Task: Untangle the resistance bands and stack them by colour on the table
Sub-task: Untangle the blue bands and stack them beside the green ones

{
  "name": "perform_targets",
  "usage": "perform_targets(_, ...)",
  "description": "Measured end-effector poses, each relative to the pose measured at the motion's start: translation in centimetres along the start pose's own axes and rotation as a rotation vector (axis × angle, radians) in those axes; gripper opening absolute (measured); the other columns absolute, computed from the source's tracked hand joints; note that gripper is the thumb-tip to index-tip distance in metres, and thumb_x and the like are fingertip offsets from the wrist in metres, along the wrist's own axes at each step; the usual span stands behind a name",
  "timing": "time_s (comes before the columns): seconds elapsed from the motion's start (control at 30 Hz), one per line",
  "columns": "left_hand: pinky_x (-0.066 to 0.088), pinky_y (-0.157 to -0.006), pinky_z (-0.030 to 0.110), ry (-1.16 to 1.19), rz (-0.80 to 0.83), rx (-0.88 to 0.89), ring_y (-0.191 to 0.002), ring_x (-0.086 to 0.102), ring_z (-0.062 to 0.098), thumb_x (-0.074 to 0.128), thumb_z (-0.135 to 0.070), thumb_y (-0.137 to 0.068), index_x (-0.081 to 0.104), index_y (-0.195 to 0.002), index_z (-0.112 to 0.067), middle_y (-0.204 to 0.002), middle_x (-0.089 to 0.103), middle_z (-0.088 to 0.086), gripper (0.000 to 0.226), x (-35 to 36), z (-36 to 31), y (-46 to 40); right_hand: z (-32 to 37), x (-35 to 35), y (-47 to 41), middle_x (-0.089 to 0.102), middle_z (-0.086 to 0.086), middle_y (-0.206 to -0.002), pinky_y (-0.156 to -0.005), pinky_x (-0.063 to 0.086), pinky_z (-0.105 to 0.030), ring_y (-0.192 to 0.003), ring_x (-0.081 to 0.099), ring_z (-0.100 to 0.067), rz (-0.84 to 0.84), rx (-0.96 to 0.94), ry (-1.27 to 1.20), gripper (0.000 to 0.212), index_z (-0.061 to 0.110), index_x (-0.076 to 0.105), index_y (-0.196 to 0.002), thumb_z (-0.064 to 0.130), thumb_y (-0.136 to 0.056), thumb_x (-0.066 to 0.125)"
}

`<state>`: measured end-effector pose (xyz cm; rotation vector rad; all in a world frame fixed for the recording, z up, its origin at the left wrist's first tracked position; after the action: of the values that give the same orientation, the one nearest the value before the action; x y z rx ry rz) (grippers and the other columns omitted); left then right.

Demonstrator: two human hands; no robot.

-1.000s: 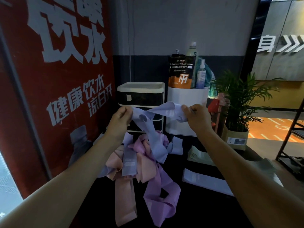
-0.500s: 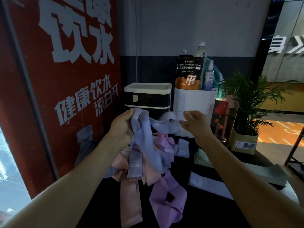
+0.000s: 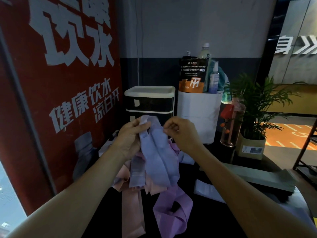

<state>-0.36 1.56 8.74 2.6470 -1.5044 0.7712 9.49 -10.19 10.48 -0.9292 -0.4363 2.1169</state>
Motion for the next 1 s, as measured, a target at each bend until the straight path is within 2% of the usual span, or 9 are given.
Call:
perform_targets(0.1,0.053,-0.074,0.032,-0.216,-0.230,-0.001,-0.084,0.064,0.024,0.050,0.000,-0.091,0.064,-0.092,-0.008,-0.086,0.068,0.011,0.016,-2.3,0.2,-0.4,-1.0,-1.5,-0.4,0.062,-0.001,-0.076,-0.063,0.045,-0.009,-0.064,0.056,0.000,-0.092,0.004,-0.020,0.012,0.005,0.064,-0.080,-0.005,-0.083,0.060)
perform_targets(0.2,0.050,-0.083,0.039,-0.291,-0.310,-0.039,-0.093,0.060,0.033,0.050,-0.004,-0.093,0.063,-0.103,-0.003,-0.101,0.064,0.019,0.017,-3.6,0.8,-0.7,-2.3,-2.3,-0.5,0.061,-0.003,-0.076,-0.073,0.051,-0.028,-0.072,0.057,-0.017,-0.172,0.073,-0.138,0.015,0.004,0.066,-0.086,-0.008,-0.084,0.058)
perform_targets(0.33,0.046,-0.064,0.030,-0.263,-0.358,-0.163,-0.067,0.054,0.019,0.048,-0.014,-0.092,0.056,-0.081,-0.012,-0.077,0.056,0.006,0.014,-3.0,1.6,-0.8,-2.5,-1.6,-0.3,0.058,0.009,-0.074,-0.062,0.045,-0.010,-0.067,0.054,-0.002,-0.140,0.074,-0.086,0.018,0.005,0.067,-0.090,-0.006,-0.088,0.053)
perform_targets(0.5,0.047,-0.081,0.037,-0.192,-0.329,-0.308,-0.080,0.057,0.024,0.041,-0.029,-0.099,0.058,-0.085,-0.010,-0.087,0.059,0.011,0.029,-2.2,2.7,-0.4,-3.2,-0.7,0.0,0.062,0.004,-0.082,-0.067,0.042,-0.015,-0.071,0.055,-0.009,-0.035,0.059,0.074,0.024,0.006,0.070,-0.088,-0.004,-0.089,0.048)
perform_targets(0.63,0.048,-0.067,0.032,-0.216,-0.381,-0.284,-0.072,0.057,0.020,0.046,-0.031,-0.097,0.055,-0.092,-0.007,-0.081,0.058,0.009,0.027,-1.5,3.0,-0.5,-1.7,0.4,0.9,0.053,0.001,-0.092,-0.070,0.036,-0.003,-0.080,0.052,-0.009,-0.047,-0.190,0.222,0.016,0.003,0.070,-0.091,0.000,-0.088,0.055)
perform_targets(0.77,0.049,-0.092,0.038,-0.145,-0.285,-0.304,-0.109,0.059,0.029,0.044,-0.034,-0.098,0.050,-0.132,-0.011,-0.120,0.060,0.016,0.041,-0.9,3.1,-0.6,-0.6,1.9,1.3,0.054,-0.005,-0.103,-0.070,0.034,-0.003,-0.085,0.049,-0.010,0.101,-0.213,0.212,0.025,0.003,0.064,-0.107,0.020,-0.088,0.063)
perform_targets(0.87,0.047,-0.094,0.036,-0.121,-0.209,-0.265,-0.112,0.059,0.030,0.046,-0.030,-0.097,0.054,-0.128,-0.019,-0.119,0.062,0.017,0.034,-0.1,2.8,-0.3,-1.2,2.4,1.2,0.054,-0.004,-0.100,-0.065,0.033,0.001,-0.083,0.047,-0.010,0.144,-0.070,0.175,0.029,0.003,0.059,-0.110,0.021,-0.089,0.062)
perform_targets(0.93,0.047,-0.094,0.036,-0.198,-0.166,-0.241,-0.099,0.062,0.027,0.048,-0.025,-0.096,0.062,-0.108,-0.025,-0.105,0.066,0.014,0.019,0.1,2.7,0.0,-1.1,2.7,1.2,0.055,-0.003,-0.086,-0.063,0.036,-0.007,-0.075,0.048,-0.014,0.162,-0.051,0.161,0.020,0.001,0.058,-0.101,0.016,-0.087,0.063)
perform_targets(1.0,0.049,-0.088,0.037,-0.305,-0.232,-0.220,-0.089,0.063,0.024,0.051,-0.022,-0.095,0.064,-0.104,-0.020,-0.097,0.066,0.013,0.016,-1.0,2.5,0.0,-1.1,2.3,1.1,0.056,-0.004,-0.072,-0.063,0.045,-0.028,-0.064,0.050,-0.017,0.103,-0.069,0.201,0.007,-0.001,0.059,-0.086,0.006,-0.086,0.061)
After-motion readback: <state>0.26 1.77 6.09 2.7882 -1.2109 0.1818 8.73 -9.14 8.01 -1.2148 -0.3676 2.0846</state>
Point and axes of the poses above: each hand's wrist, its own y-axis away from the middle knuckle, its own x-axis out of the palm, z = x × y, the point moved 4 cm from there along -y, towards the middle knuckle
